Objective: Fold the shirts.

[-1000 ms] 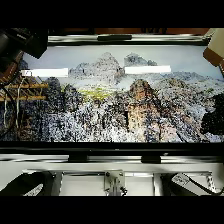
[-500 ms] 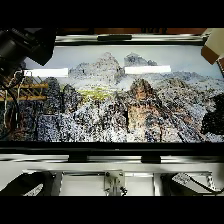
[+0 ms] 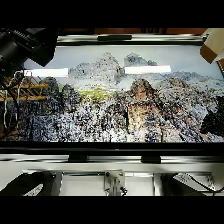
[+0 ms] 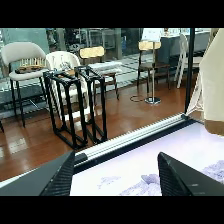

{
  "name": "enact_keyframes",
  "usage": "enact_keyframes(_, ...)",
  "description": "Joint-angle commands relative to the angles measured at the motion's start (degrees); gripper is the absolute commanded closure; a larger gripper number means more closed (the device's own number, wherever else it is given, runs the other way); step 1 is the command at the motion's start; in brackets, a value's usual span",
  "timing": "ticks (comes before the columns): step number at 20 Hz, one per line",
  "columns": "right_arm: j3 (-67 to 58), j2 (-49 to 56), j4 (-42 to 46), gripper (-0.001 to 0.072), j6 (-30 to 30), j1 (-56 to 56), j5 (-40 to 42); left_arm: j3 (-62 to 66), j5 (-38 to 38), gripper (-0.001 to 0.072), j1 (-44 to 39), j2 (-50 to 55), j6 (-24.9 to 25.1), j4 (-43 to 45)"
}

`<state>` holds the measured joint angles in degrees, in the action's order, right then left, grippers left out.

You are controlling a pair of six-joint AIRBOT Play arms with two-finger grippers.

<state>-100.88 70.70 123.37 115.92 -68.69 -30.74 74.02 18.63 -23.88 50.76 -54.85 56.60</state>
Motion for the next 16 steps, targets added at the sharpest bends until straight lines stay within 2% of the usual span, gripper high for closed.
enact_keyframes(1, 0.00, -1.38, 0.13, 0.0655, -0.11, -3.54, -3.65, -0.02, 0.02, 0.0107, 0.04, 0.04, -0.09, 0.00)
enact_keyframes(7, 0.00, -4.92, -0.57, 0.0655, -1.14, -12.09, -8.98, -0.02, 0.02, 0.0108, 0.04, 0.02, -0.07, 0.00)
enact_keyframes(9, 0.00, -5.55, -4.13, 0.0655, -1.81, -15.23, -9.29, -0.02, 0.02, 0.0108, 0.04, 0.02, -0.09, 0.00)
enact_keyframes(10, 0.00, -5.68, -7.26, 0.0655, -4.09, -16.33, -9.03, -0.02, 0.02, 0.0108, 0.04, 0.04, -0.09, 0.00)
enact_keyframes(12, 0.00, -5.92, -11.02, 0.0655, -9.57, -16.59, -7.32, -0.02, 0.04, 0.0107, 0.04, 0.02, -0.07, 0.00)
enact_keyframes(16, 0.00, -5.92, -16.61, 0.0655, -11.26, -14.43, 2.56, -0.02, 0.04, 0.0108, 0.02, 0.02, -0.09, 0.00)
